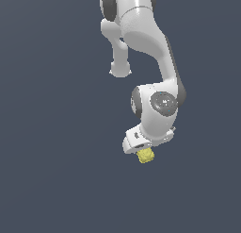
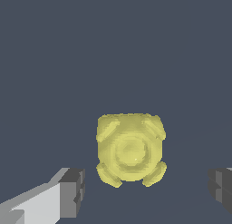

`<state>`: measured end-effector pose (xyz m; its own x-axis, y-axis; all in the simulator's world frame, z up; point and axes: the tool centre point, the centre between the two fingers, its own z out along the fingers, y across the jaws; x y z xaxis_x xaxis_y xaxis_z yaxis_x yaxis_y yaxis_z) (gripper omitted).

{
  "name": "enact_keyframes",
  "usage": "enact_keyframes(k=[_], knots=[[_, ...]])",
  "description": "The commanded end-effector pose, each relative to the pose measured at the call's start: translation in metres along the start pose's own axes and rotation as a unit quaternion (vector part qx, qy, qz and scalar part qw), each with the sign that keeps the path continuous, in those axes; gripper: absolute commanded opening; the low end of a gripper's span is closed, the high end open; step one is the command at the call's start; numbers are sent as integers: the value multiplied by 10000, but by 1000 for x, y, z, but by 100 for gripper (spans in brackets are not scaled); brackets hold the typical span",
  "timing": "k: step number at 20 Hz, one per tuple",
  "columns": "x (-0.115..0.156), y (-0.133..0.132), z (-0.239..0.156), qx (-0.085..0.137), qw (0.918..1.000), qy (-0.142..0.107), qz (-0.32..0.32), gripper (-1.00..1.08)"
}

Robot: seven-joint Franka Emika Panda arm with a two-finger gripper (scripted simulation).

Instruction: Pick up the object and move it to a goal position.

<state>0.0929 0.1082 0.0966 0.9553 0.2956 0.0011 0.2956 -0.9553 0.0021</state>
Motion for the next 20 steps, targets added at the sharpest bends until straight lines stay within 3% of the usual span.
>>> enact_keyframes(k=[1, 10, 20], knots=[[4, -3, 4, 5, 10000, -2, -64, 100], [6, -6, 10, 11, 9999, -8, -101, 100], [6, -6, 55, 10, 9999, -6, -110, 100]])
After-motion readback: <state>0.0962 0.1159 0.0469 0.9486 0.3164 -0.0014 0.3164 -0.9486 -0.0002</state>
